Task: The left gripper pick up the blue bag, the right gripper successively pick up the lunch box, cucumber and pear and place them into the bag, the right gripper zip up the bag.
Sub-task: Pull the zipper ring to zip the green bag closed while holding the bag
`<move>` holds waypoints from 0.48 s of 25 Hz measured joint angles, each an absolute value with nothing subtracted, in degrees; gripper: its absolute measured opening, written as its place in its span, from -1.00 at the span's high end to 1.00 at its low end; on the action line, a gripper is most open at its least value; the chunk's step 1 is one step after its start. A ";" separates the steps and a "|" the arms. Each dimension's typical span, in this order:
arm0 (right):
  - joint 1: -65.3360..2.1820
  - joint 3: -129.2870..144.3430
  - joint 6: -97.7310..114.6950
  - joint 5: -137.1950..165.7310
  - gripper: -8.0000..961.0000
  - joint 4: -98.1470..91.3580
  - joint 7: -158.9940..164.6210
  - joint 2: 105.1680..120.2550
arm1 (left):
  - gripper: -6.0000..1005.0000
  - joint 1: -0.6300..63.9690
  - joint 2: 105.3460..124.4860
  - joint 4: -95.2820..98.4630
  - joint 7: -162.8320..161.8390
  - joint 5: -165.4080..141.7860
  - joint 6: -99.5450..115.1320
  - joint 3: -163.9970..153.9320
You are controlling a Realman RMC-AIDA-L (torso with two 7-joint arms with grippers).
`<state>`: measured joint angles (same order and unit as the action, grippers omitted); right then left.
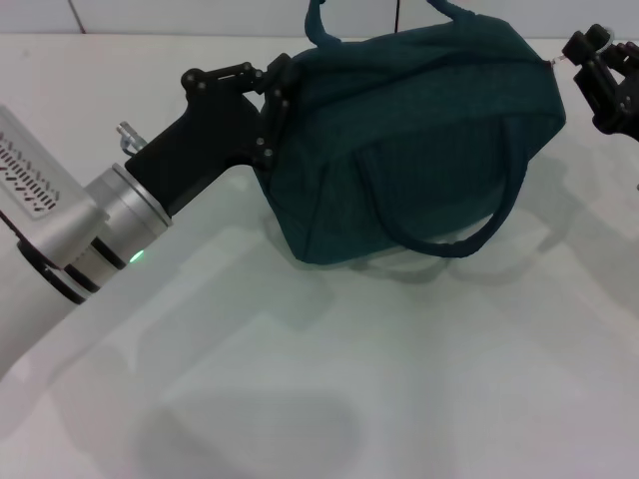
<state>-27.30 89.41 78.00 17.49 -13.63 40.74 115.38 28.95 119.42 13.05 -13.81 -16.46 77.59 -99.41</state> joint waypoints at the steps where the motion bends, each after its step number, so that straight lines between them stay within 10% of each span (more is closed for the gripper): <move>1: -27.29 89.42 77.88 17.54 0.70 -13.56 40.83 115.36 | 0.88 29.05 119.43 13.05 -13.70 -16.46 77.48 -99.42; 12: -25.15 90.18 74.82 19.47 0.14 -13.23 42.29 115.39 | 0.88 30.55 119.53 13.10 -13.40 -16.62 76.18 -99.49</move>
<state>-25.15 90.18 74.82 19.47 -13.23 42.29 115.39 30.55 119.53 13.10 -13.40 -16.62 76.18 -99.49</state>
